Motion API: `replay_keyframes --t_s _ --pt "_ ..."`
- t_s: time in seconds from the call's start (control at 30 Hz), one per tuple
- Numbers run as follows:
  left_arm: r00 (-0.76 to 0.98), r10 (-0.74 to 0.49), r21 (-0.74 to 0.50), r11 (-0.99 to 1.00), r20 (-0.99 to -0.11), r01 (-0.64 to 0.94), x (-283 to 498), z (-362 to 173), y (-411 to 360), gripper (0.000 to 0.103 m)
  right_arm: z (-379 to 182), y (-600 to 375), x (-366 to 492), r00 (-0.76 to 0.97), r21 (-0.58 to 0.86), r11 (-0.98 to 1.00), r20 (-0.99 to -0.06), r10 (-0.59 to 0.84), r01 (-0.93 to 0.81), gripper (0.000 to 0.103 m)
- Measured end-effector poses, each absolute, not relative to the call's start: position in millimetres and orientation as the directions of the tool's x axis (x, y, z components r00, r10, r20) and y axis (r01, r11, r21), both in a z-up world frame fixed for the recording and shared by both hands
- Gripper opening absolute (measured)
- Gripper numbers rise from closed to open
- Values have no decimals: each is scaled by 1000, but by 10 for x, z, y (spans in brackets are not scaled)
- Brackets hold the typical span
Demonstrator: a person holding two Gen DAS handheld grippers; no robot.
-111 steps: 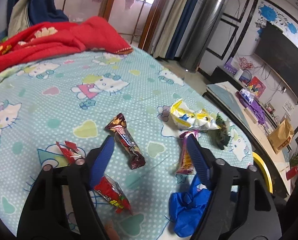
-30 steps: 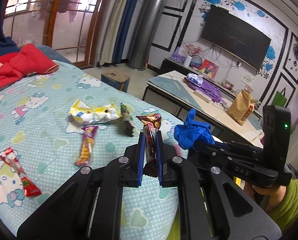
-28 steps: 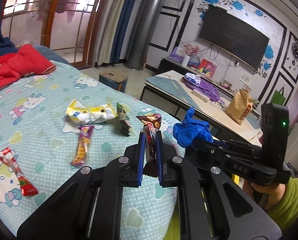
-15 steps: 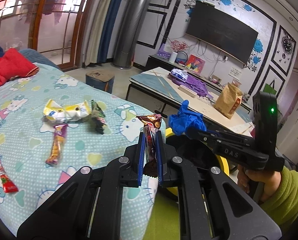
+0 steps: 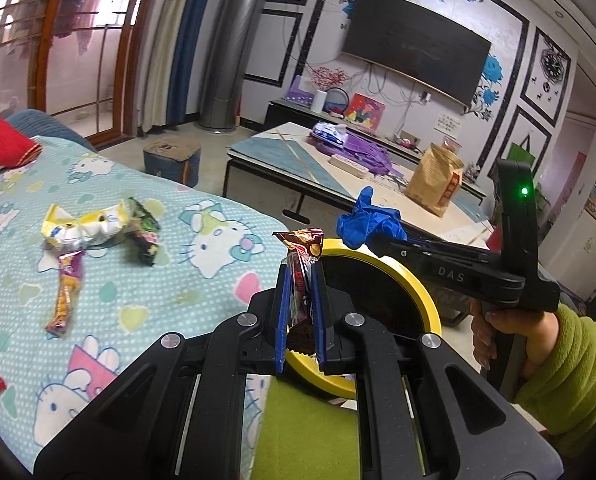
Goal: Collect trash
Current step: 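Carry the chocolate wrapper and blue glove over the bin, then open both tools to drop the wrapper and glove into the bin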
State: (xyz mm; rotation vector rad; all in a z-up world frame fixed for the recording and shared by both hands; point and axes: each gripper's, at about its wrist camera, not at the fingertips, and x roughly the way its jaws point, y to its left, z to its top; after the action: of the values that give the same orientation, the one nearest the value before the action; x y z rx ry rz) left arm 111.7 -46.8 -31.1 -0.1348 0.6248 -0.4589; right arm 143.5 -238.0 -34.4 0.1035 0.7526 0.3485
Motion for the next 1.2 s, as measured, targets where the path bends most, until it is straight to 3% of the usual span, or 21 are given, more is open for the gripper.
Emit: replay_keyframes --t_s 1.1,1.2 --pt "548 -552 -215 801 -629 559 1419 -762 -1498 6 -642 -3064 1586 637 276 953 -715 289 -123 21" --pt "543 -549 -211 799 -635 563 1454 -791 -1538 16 -643 -3097 1591 641 286 952 -712 289 -111 30"
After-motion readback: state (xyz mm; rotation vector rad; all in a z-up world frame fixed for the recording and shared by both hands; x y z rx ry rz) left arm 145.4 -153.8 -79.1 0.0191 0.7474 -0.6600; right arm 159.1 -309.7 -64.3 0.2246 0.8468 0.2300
